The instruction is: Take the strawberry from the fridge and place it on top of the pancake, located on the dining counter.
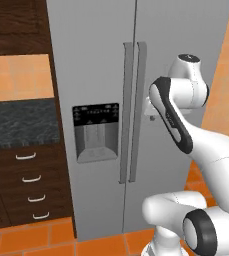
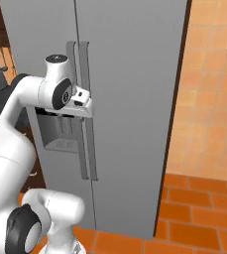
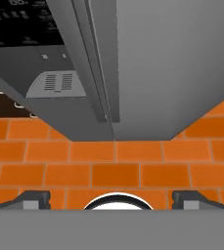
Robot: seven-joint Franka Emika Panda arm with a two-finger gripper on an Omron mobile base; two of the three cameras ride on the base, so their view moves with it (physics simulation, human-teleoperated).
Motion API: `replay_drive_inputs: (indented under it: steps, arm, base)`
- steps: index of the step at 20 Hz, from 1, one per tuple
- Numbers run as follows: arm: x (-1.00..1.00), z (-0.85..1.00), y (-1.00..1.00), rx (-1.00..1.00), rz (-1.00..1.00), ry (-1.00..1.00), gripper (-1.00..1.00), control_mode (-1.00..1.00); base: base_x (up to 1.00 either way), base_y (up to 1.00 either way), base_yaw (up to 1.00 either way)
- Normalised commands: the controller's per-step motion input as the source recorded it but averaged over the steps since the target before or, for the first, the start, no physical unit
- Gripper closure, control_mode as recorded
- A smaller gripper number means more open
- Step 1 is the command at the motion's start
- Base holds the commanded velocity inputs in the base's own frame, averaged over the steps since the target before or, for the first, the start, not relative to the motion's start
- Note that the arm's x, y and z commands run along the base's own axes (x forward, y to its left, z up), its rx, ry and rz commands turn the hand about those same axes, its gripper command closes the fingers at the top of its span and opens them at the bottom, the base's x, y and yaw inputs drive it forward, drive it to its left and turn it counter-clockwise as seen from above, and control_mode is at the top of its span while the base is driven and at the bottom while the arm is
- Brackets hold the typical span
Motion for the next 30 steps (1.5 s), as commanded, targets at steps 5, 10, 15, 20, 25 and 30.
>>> replay_drive_inputs:
  steps: [5, 10, 15, 20, 25, 30]
  arm:
    - [0.0, 0.0, 0.0, 0.0, 0.0, 0.0, -1.0, 1.0]
    - [0.0, 0.0, 0.0, 0.0, 0.0, 0.0, -1.0, 1.0]
    - [0.0, 0.0, 0.0, 0.0, 0.0, 0.0, -1.0, 1.0]
    - [0.5, 0.0, -0.06, 0.0, -0.01, -0.08, -1.0, -1.0]
    - [0.99, 0.09, -0.13, 0.0, -0.09, -0.39, -1.0, -1.0]
    - [0.95, 0.0, -0.05, -0.01, -0.04, -0.16, -1.0, -1.0]
  base:
    - [-0.19, 0.15, -0.01]
    - [-0.27, 0.35, 0.0]
    - [-0.11, 0.19, 0.0]
    - [0.01, 0.0, 0.0]
    - [0.0, 0.0, 0.0]
    - [0.0, 0.0, 0.0]
